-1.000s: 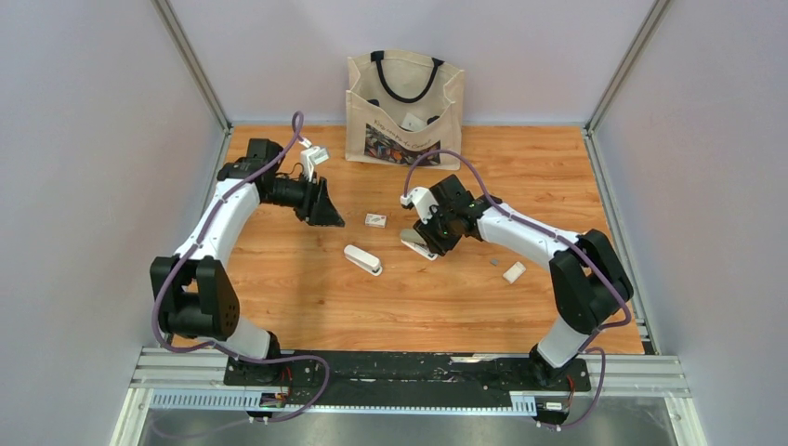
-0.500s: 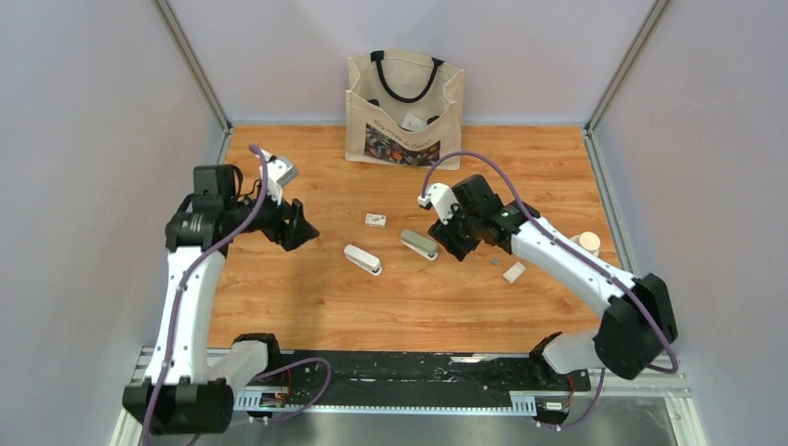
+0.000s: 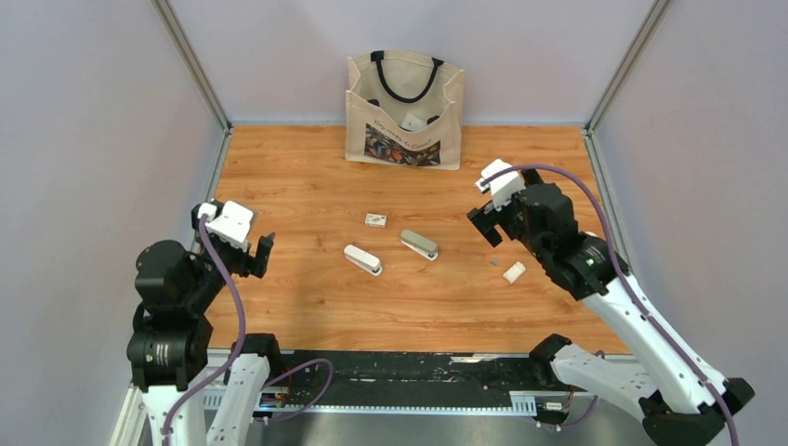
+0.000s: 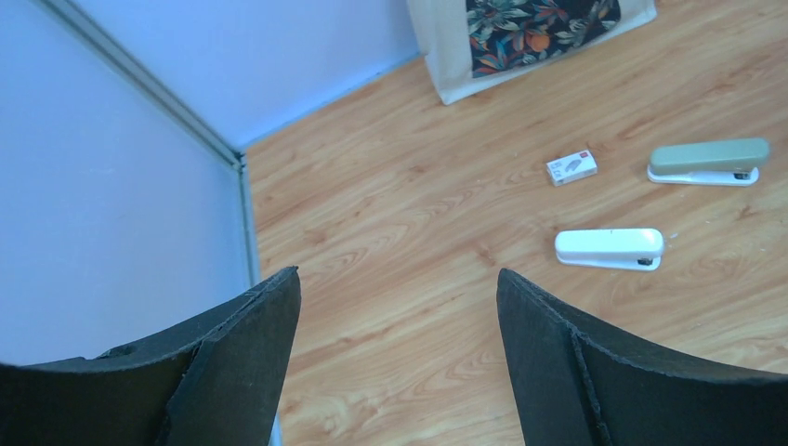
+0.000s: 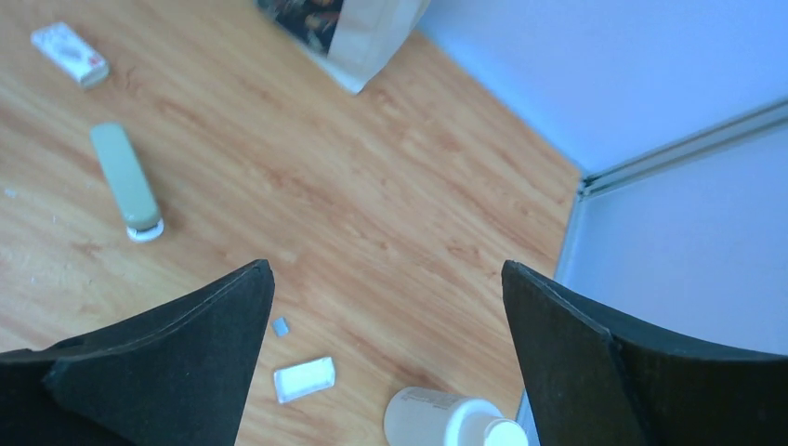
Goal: Load the staples into the stapler
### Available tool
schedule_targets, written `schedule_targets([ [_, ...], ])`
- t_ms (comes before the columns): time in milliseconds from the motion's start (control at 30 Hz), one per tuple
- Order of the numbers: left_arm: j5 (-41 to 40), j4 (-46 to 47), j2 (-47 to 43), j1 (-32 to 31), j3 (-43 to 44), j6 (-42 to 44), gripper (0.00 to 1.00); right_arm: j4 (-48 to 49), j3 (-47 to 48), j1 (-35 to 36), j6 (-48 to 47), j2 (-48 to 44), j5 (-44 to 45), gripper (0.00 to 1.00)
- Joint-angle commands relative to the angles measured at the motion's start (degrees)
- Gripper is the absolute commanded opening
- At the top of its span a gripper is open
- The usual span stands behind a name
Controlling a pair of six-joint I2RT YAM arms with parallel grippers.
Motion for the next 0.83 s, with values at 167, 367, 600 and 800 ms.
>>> schedule_targets([
  [167, -5.8, -1.3, -6.7, 0.4, 0.0, -0.3, 0.86, 12.4, -2.2, -1.1, 0.5, -17.7, 7.7, 1.0],
  [367, -5.8, -0.3, -6.7, 0.5, -0.2, -2.4, 0.86, 14.1, -2.7, -4.3, 5.2, -20.8, 7.8, 1.0],
  [600, -6.2, -0.1, -6.6, 0.5, 0.1, -3.1, 0.86, 16.0, -4.5, -5.2, 5.4, -22.1, 6.9, 1.0],
  [800, -6.1, 0.0, -6.3, 0.8, 0.2, -3.4, 0.86, 16.7, -5.1, -5.2, 5.0, -22.3, 6.9, 1.0],
])
